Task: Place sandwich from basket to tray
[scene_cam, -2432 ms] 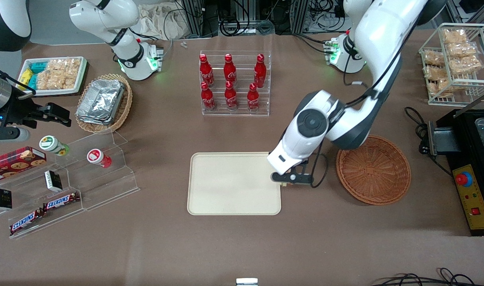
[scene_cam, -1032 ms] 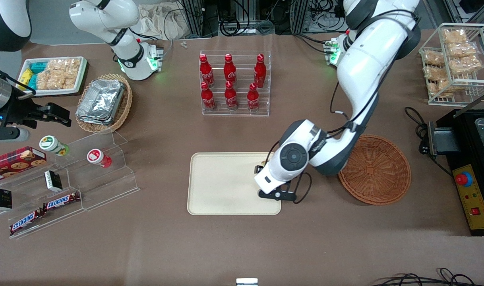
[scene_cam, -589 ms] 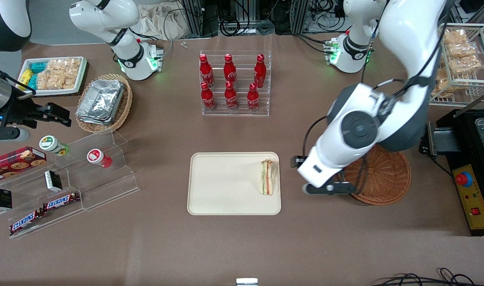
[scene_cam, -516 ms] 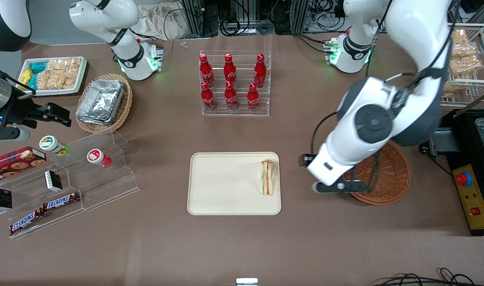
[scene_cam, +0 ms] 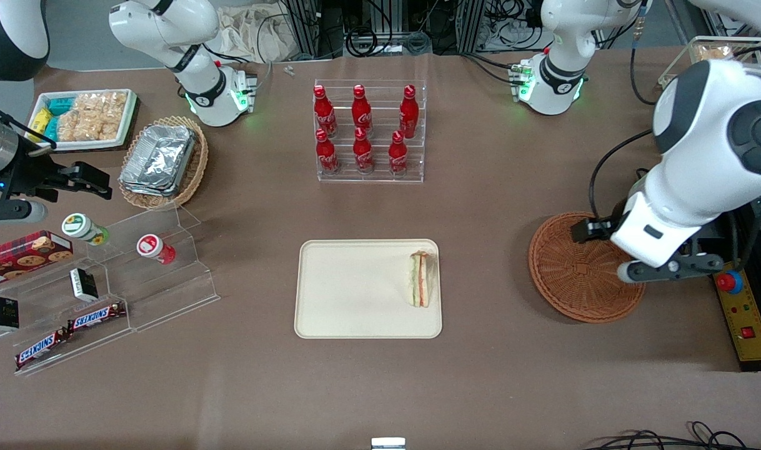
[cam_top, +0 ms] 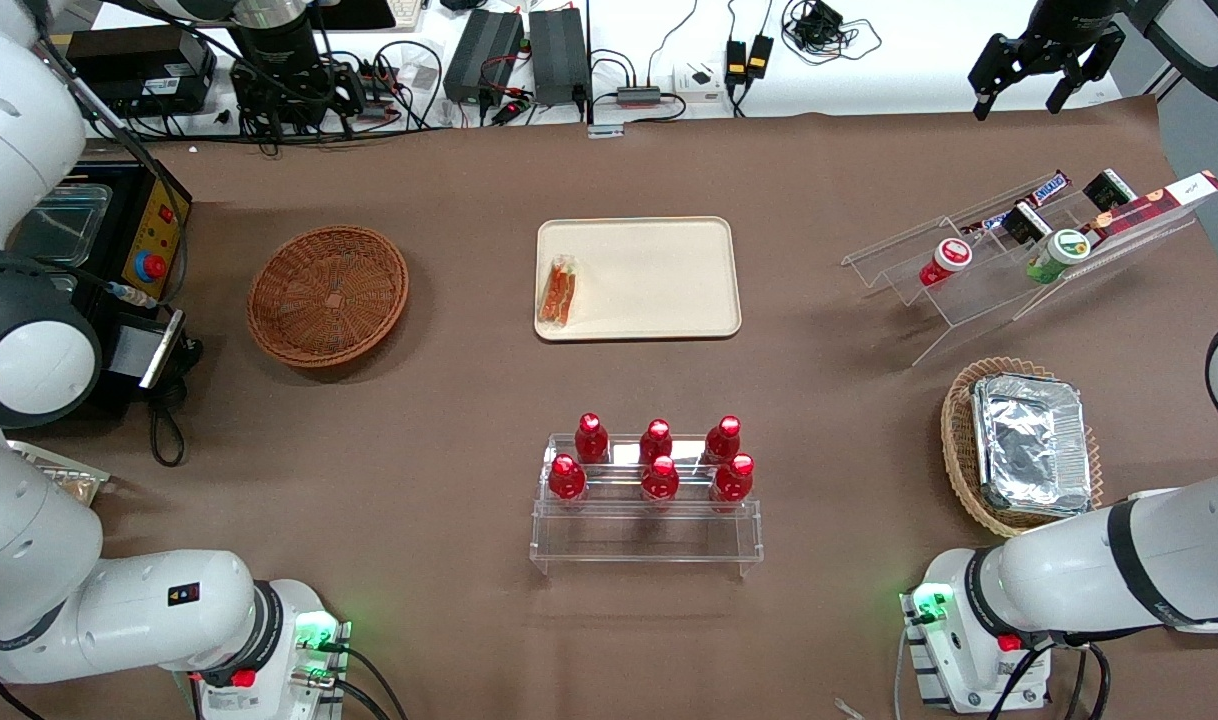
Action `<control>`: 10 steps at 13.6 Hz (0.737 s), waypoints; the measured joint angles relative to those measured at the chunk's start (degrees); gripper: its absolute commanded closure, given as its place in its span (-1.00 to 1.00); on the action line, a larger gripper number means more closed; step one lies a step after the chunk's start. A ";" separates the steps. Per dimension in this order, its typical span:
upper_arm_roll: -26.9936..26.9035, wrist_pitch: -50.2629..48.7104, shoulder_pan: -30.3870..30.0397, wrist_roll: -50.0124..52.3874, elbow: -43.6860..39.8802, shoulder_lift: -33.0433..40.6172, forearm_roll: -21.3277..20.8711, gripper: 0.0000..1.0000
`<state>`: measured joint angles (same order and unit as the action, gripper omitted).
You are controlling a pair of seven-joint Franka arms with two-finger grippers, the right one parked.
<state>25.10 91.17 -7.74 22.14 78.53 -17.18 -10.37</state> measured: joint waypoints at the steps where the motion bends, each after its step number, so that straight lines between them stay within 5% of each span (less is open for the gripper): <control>1: 0.00 -0.40 -0.13 -0.63 0.17 0.62 -0.44 -0.98; 7: -0.26 -3.13 -4.44 -8.11 0.64 2.16 -0.77 -0.99; 10: -9.02 -4.52 -2.86 -18.18 0.66 3.63 2.87 -1.00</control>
<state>16.09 86.65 -10.60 3.96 79.19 -13.55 -7.50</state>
